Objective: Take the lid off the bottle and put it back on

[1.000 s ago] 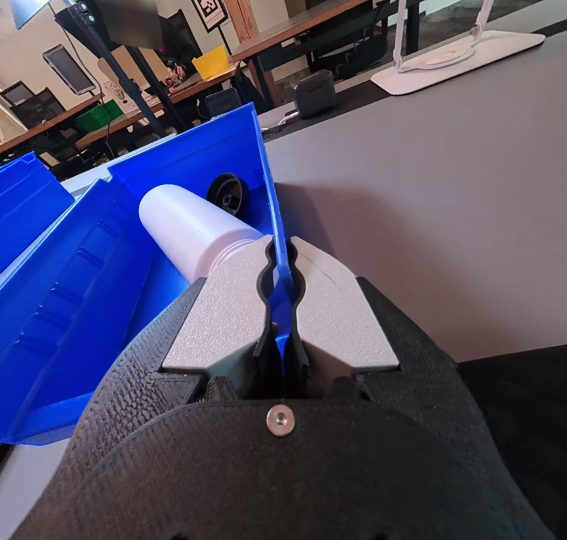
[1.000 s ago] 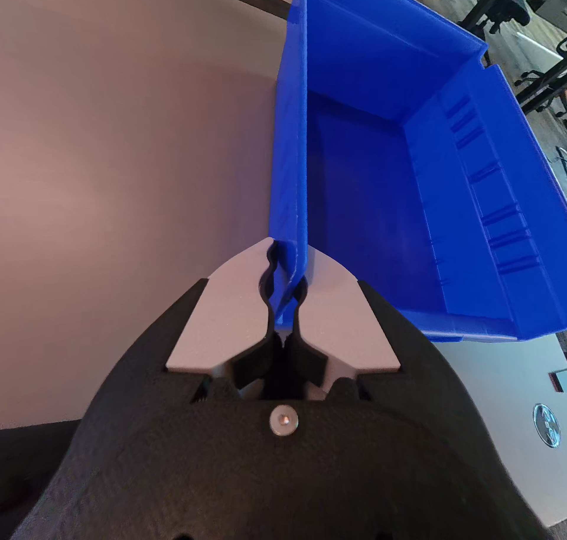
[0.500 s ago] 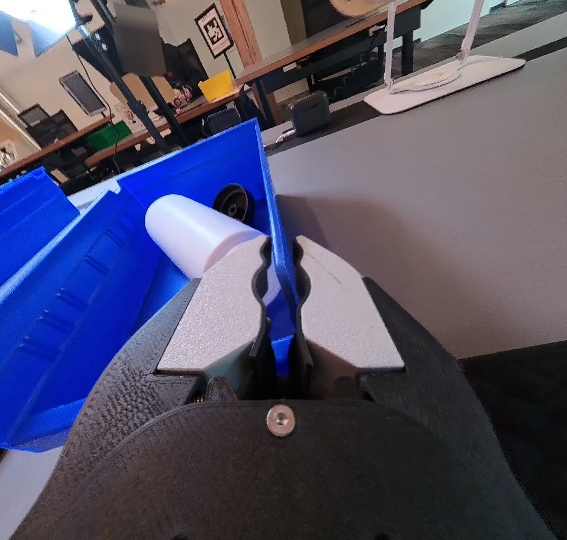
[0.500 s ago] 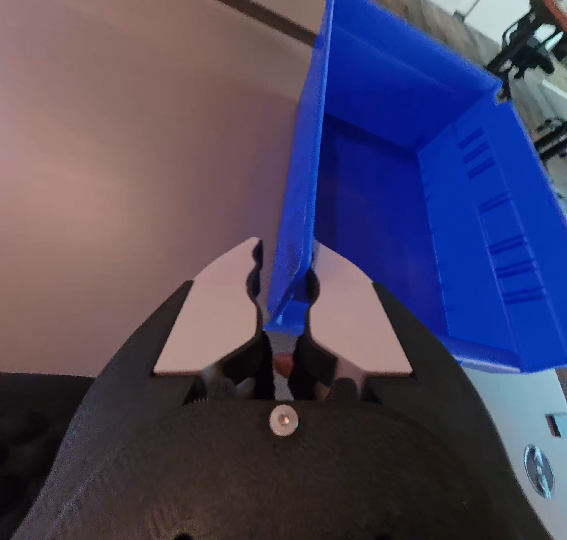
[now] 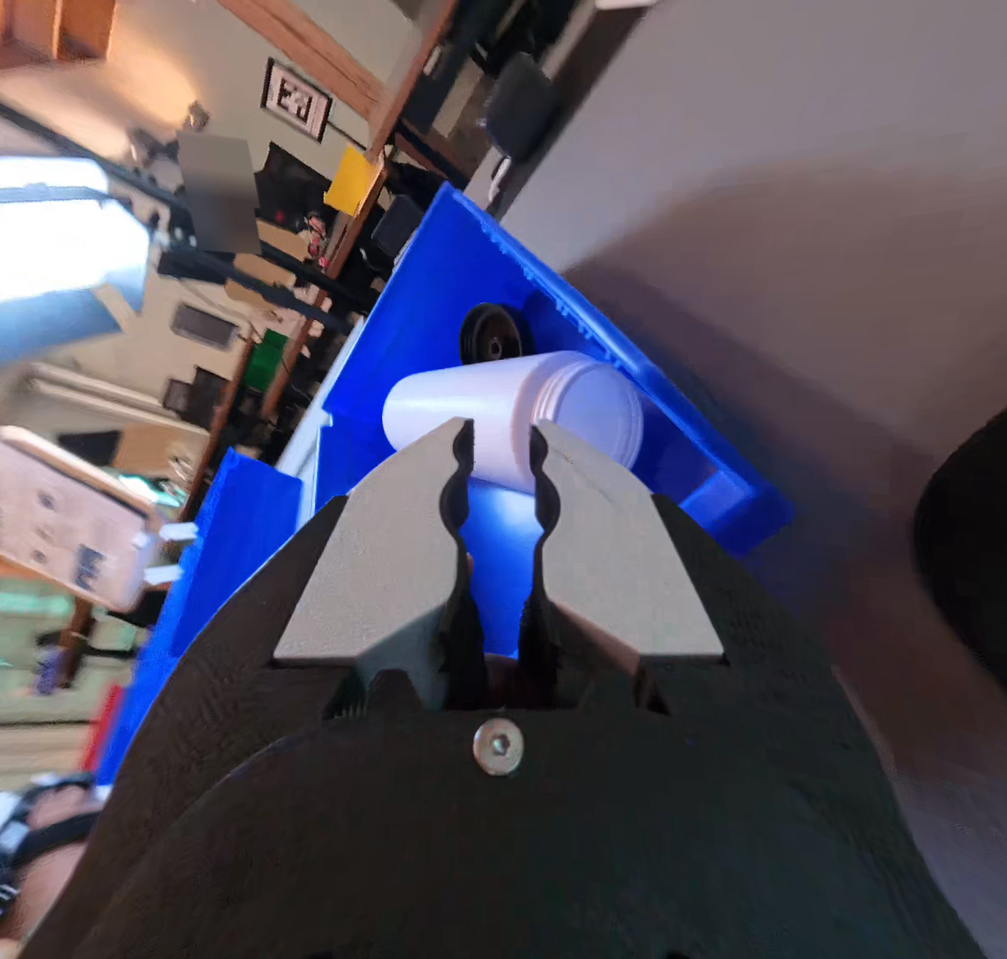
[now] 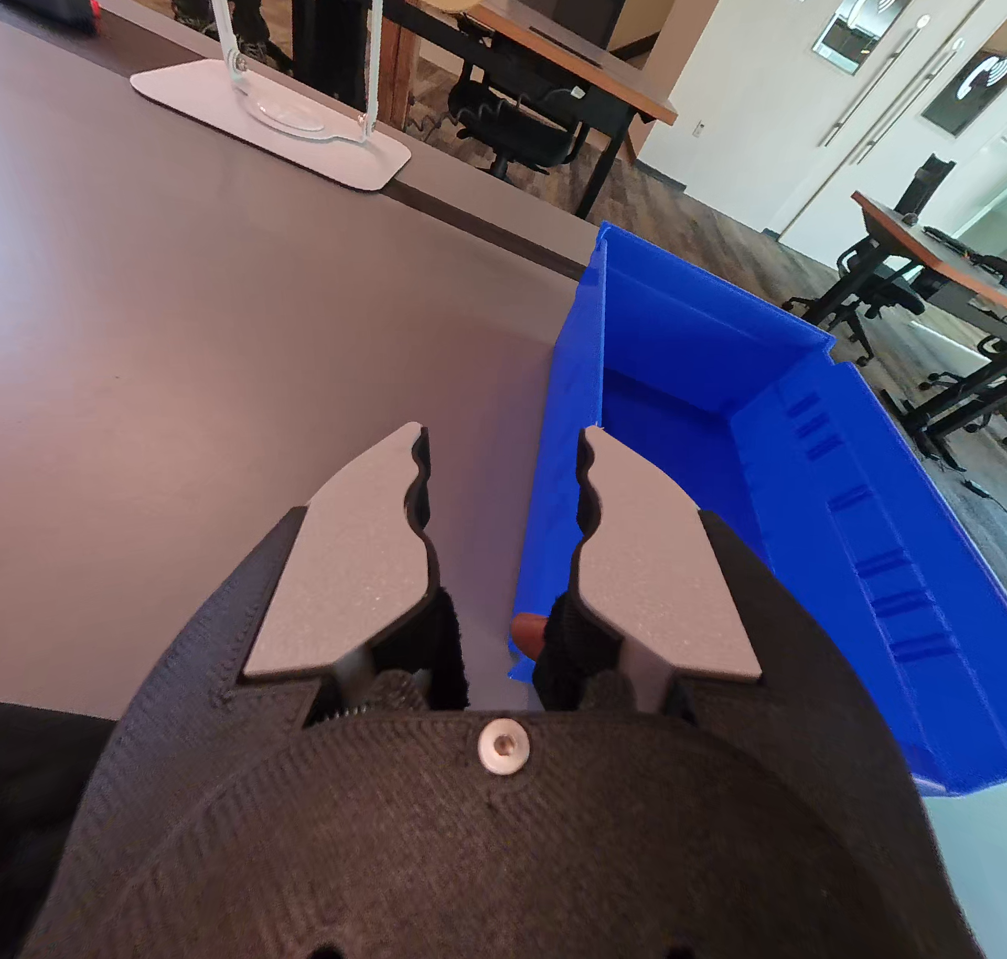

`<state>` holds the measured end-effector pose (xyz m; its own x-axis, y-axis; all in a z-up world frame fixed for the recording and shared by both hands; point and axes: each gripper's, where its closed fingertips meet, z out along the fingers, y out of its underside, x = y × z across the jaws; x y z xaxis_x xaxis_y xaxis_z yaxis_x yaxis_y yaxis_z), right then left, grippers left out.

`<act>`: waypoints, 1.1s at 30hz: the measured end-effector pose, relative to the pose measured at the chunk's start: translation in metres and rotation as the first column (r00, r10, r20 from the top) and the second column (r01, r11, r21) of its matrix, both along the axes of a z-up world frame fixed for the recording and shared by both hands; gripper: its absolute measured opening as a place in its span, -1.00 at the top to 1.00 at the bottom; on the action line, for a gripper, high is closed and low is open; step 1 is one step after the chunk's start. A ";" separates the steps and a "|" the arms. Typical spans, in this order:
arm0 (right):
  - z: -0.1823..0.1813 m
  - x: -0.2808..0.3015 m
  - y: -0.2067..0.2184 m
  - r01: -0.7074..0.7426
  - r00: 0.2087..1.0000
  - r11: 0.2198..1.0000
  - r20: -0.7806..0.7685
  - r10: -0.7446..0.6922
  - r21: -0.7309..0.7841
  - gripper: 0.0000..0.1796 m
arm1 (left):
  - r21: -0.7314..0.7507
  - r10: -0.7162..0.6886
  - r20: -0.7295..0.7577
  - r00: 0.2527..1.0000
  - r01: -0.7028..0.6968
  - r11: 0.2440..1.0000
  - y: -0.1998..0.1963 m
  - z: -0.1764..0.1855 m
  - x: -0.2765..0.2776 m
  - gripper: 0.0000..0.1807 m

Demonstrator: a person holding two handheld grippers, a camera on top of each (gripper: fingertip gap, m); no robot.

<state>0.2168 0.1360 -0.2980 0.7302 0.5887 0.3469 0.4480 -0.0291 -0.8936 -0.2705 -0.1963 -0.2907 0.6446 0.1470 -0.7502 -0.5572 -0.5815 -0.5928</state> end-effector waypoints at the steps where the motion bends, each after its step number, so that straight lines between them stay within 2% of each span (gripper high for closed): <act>1: 0.000 0.000 0.000 -0.002 1.000 1.000 -0.003 0.002 0.002 0.42 | -0.047 -0.021 -0.057 0.998 0.019 0.999 0.004 -0.006 -0.001 0.81; 5: 0.002 0.003 0.000 0.006 1.000 1.000 -0.002 -0.006 0.009 0.43 | -0.145 -0.050 -0.083 0.995 0.037 0.989 0.014 -0.024 -0.008 0.88; 10: 0.004 0.010 0.003 0.019 1.000 1.000 -0.022 -0.019 0.006 0.44 | -0.221 -0.031 -0.047 0.998 0.020 0.975 0.015 -0.035 -0.013 0.69; 12: 0.002 0.009 0.003 0.015 0.999 1.000 -0.028 -0.015 0.000 0.44 | -0.257 -0.032 -0.070 0.997 0.013 0.966 0.014 -0.040 -0.014 0.69; 14: -0.001 0.007 0.003 0.012 1.000 1.000 -0.020 -0.012 -0.004 0.44 | -0.254 -0.035 -0.087 0.996 0.011 0.967 0.016 -0.038 -0.015 0.70; 18: -0.002 0.003 0.002 -0.002 1.000 1.000 -0.007 0.002 -0.001 0.45 | -0.216 -0.025 -0.103 0.994 0.002 0.976 0.017 -0.034 -0.018 0.85; 26: 0.001 0.008 0.004 0.014 1.000 1.000 -0.016 -0.014 0.011 0.45 | -0.237 0.014 -0.194 0.981 -0.060 0.970 0.016 -0.032 -0.026 0.91; 29: 0.003 0.009 0.004 0.016 1.000 1.000 -0.016 -0.016 0.018 0.45 | -0.149 0.075 -0.264 0.962 -0.118 0.982 0.015 -0.014 -0.035 0.94; 33: 0.004 0.009 0.003 0.015 1.000 1.000 -0.015 -0.015 0.025 0.45 | 0.083 0.174 -0.295 0.940 -0.156 0.984 0.009 0.036 -0.045 0.97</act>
<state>0.2262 0.1394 -0.2938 0.7443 0.5686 0.3505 0.4341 -0.0130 -0.9008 -0.3155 -0.1872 -0.2543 0.3542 0.2809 -0.8920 -0.6133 -0.6503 -0.4483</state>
